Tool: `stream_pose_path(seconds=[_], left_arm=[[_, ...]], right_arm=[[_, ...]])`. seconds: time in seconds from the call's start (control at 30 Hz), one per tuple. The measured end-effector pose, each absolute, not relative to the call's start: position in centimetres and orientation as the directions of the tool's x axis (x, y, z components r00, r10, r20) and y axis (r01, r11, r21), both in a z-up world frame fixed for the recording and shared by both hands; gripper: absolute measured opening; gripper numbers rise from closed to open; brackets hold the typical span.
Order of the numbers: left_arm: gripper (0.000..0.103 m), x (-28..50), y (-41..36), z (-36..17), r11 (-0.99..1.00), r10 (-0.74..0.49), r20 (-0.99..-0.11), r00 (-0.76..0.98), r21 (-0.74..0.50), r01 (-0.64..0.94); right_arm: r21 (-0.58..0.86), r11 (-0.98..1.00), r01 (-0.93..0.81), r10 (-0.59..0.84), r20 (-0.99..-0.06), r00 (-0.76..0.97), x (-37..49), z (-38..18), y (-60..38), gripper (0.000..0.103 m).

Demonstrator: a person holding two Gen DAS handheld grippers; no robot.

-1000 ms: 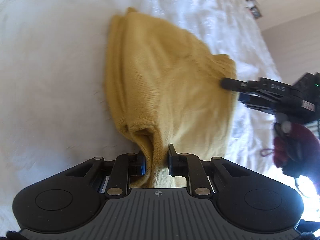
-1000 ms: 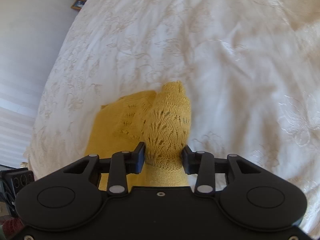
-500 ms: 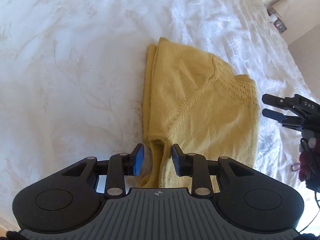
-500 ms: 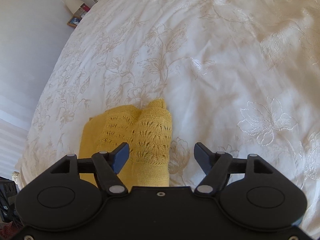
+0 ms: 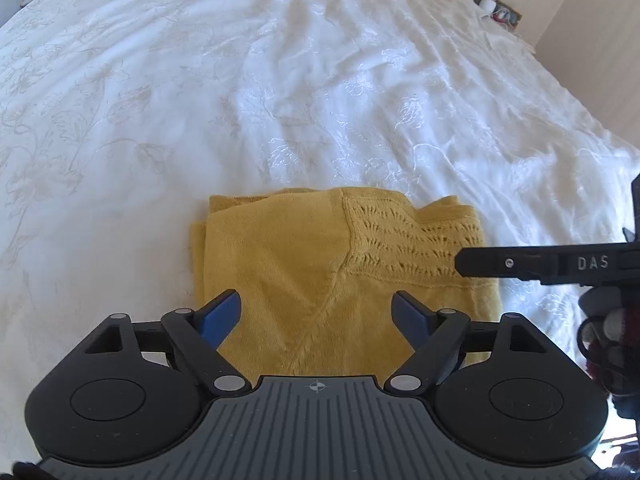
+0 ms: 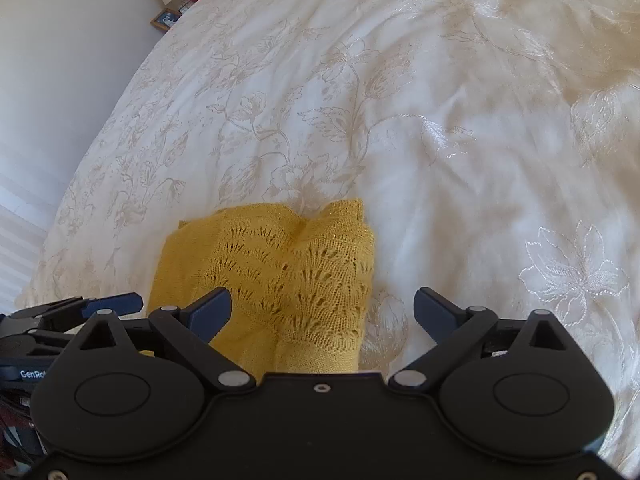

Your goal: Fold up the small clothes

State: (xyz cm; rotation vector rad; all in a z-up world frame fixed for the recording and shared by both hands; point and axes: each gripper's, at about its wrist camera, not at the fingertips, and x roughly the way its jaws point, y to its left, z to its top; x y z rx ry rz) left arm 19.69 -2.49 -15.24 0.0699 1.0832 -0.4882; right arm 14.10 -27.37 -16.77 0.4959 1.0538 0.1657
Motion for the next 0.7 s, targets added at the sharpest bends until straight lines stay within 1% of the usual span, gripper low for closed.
stream_pose_path(seconds=[0.03, 0.1, 0.2, 0.27, 0.3, 0.4, 0.57, 0.63, 0.7], left_arm=[[0.083, 20.1, -2.7, -15.7, 0.893, -0.337, -0.864, 0.373, -0.169, 0.416], [0.083, 21.5, -2.9, -17.0, 0.904, -0.309, -0.878, 0.365, -0.152, 0.398], [0.086, 23.4, -2.0, -18.5, 0.926, -0.294, -0.891, 0.347, -0.176, 0.335], [0.103, 24.5, -1.8, -19.2, 0.936, -0.265, -0.903, 0.339, -0.156, 0.316], [0.103, 24.9, -1.7, -19.6, 0.936, -0.263, -0.907, 0.329, -0.156, 0.316], [0.103, 25.6, -1.0, -20.3, 0.935, -0.296, -0.907, 0.299, -0.210, 0.288], [0.103, 25.4, -0.7, -19.8, 0.933, -0.304, -0.903, 0.302, -0.219, 0.285], [0.103, 25.2, -0.2, -19.4, 0.938, -0.307, -0.896, 0.320, -0.229, 0.259], [0.103, 25.4, 0.6, -18.9, 0.955, -0.280, -0.890, 0.360, -0.221, 0.196]], right_arm=[[0.456, 0.884, 0.100, 0.357, -0.798, 0.486, 14.3, -17.0, -27.3, 0.101], [0.436, 0.894, 0.102, 0.341, -0.812, 0.473, 14.8, -17.5, -27.2, 0.102], [0.395, 0.909, 0.132, 0.300, -0.840, 0.453, 15.6, -18.4, -27.5, 0.102], [0.379, 0.912, 0.156, 0.279, -0.853, 0.440, 16.0, -19.1, -27.9, 0.102], [0.377, 0.911, 0.166, 0.275, -0.857, 0.435, 16.2, -19.4, -28.1, 0.102], [0.367, 0.913, 0.177, 0.267, -0.867, 0.422, 17.0, -20.0, -28.4, 0.102], [0.365, 0.912, 0.186, 0.259, -0.866, 0.428, 17.4, -20.0, -28.4, 0.103], [0.376, 0.905, 0.197, 0.263, -0.861, 0.434, 17.3, -19.9, -28.6, 0.103], [0.381, 0.900, 0.210, 0.260, -0.858, 0.444, 16.8, -19.6, -28.9, 0.102]])
